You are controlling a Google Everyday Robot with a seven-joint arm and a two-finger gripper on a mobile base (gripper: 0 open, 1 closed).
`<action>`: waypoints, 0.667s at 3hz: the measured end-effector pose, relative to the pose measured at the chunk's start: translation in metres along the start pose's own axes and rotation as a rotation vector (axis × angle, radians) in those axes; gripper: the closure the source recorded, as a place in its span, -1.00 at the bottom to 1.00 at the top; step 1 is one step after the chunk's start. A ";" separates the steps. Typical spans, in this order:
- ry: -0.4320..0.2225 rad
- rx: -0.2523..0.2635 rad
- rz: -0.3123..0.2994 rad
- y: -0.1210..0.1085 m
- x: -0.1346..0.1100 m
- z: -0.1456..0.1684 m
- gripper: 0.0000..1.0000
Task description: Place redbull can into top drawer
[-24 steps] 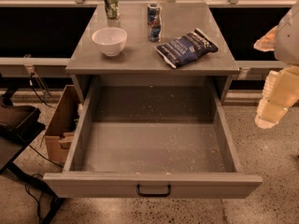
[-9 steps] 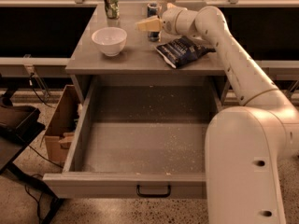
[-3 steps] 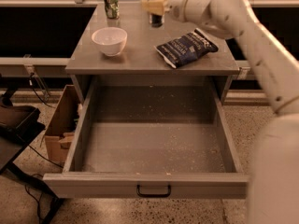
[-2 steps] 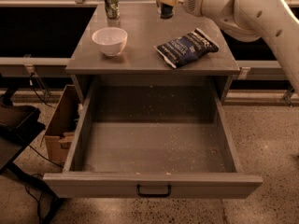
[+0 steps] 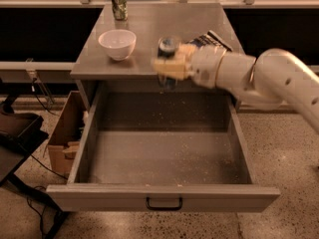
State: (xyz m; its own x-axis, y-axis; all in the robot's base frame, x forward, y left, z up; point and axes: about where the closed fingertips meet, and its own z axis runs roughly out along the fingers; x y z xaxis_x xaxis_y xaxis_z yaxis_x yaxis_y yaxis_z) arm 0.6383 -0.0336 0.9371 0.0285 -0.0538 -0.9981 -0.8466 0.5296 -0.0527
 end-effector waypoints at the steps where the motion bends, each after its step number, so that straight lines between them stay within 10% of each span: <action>1: 0.121 -0.128 0.004 0.038 0.094 -0.003 1.00; 2: 0.139 -0.159 -0.042 0.046 0.166 -0.001 1.00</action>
Offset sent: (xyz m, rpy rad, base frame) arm -0.0329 0.0116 -0.2342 -0.1858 -0.0012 0.1616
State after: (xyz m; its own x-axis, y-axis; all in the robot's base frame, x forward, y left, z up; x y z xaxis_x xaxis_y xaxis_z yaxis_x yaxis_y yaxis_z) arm 0.6032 -0.0187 0.7694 0.0014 -0.1954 -0.9807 -0.9196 0.3850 -0.0780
